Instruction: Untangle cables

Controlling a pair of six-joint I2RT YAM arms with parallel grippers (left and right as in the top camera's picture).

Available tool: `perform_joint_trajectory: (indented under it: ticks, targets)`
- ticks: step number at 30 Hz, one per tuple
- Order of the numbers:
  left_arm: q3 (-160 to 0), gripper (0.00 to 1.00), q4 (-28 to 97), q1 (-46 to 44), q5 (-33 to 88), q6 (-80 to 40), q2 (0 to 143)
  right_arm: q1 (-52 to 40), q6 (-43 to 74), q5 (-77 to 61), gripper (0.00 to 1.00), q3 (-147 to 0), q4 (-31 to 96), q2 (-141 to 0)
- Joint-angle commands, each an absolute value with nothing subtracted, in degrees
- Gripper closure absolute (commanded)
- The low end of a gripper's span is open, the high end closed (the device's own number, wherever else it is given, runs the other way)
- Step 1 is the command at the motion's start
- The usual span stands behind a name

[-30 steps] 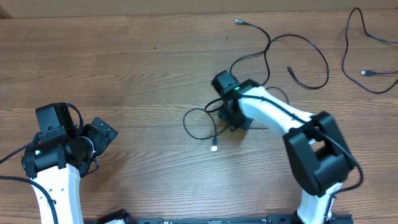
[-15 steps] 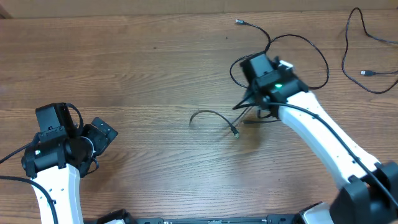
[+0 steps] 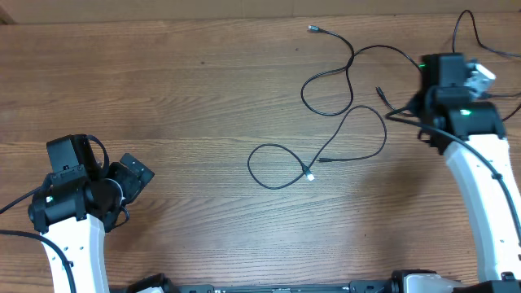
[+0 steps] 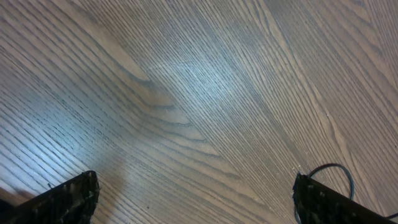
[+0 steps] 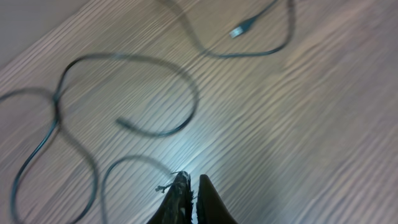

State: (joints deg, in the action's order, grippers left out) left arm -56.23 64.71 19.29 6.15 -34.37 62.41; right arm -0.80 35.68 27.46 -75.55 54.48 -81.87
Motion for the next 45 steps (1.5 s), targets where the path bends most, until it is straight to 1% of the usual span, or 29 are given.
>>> perform_joint_trajectory:
  ticks: [1,4,6,7,8,10,12,13,14,16,18,20,23,26,28,31,37,40,42,45]
  targets:
    - [-55.75,0.00,64.66,19.57,5.54,-34.89,62.24,4.21,32.88,27.53,0.96,-75.85,53.84,-80.47]
    - [-55.75,0.00,64.66,19.57,5.54,-34.89,62.24,7.31,32.47,16.95,0.96,-75.83,55.66,-80.47]
    - [-55.75,0.00,64.66,19.57,5.54,-34.89,62.24,7.79,32.53,6.48,0.96,-75.81,57.69,-80.47]
    - [-55.75,0.00,64.66,19.57,5.54,-34.89,62.24,7.79,32.53,1.85,0.92,-75.77,58.39,-80.49]
    - [-55.75,0.00,64.66,19.57,5.54,-34.89,62.24,7.27,32.51,-3.16,0.83,-75.48,58.76,-80.53]
    - [-55.75,0.01,64.66,19.57,5.54,-34.89,62.24,4.67,32.56,-9.50,0.59,-73.87,58.89,-80.55]
    - [-55.75,0.01,64.66,19.57,5.54,-34.89,62.24,1.78,33.17,-9.69,0.36,-72.25,59.07,-80.71]
    - [-55.75,0.01,64.66,19.57,5.54,-34.89,62.24,-0.12,33.26,-9.69,0.15,-71.37,59.05,-80.90]
    - [-55.75,0.00,64.66,19.57,5.54,-34.89,62.24,-2.20,34.96,-9.15,0.07,-70.43,59.05,-81.23]
    - [-55.75,0.00,64.64,19.57,5.54,-34.89,62.24,-6.07,40.66,-6.74,0.05,-68.47,58.78,-81.89]
    - [-55.75,0.00,64.66,19.57,5.54,-34.92,62.24,-11.57,49.41,0.93,0.03,-65.82,58.61,-84.01]
    - [-55.75,0.00,64.66,19.57,5.54,-34.89,62.24,-15.40,55.33,5.32,0.00,-64.27,57.84,-86.43]
    - [-55.75,0.01,64.66,19.57,5.54,-34.89,62.24,-19.94,57.71,8.95,0.00,-63.64,54.61,-90.76]
    - [-55.75,0.01,64.66,19.57,5.54,-34.89,62.24,-22.57,57.80,11.94,0.05,-63.64,50.83,-95.53]
    - [-55.75,0.01,64.66,19.57,5.54,-34.89,62.24,-22.81,60.25,13.52,0.06,-63.64,50.46,-98.15]
    - [-55.75,0.01,64.64,19.57,5.54,-34.89,62.24,-22.76,63.88,14.09,0.11,-63.64,49.74,-101.19]
    - [-55.75,0.01,64.66,19.57,5.54,-34.89,62.24,-23.75,63.61,11.05,0.28,-63.64,42.65,-104.20]
    - [-55.75,0.01,64.66,19.57,5.54,-34.89,62.24,-24.67,63.64,10.24,0.29,-63.61,41.80,-104.44]
    - [-55.75,0.00,64.64,19.57,5.54,-34.89,62.24,-25.15,63.64,10.52,0.33,-63.42,41.80,-104.68]
    - [-55.75,0.01,64.66,19.57,5.54,-34.89,62.24,-25.12,63.72,9.47,0.33,-61.91,41.80,-105.30]
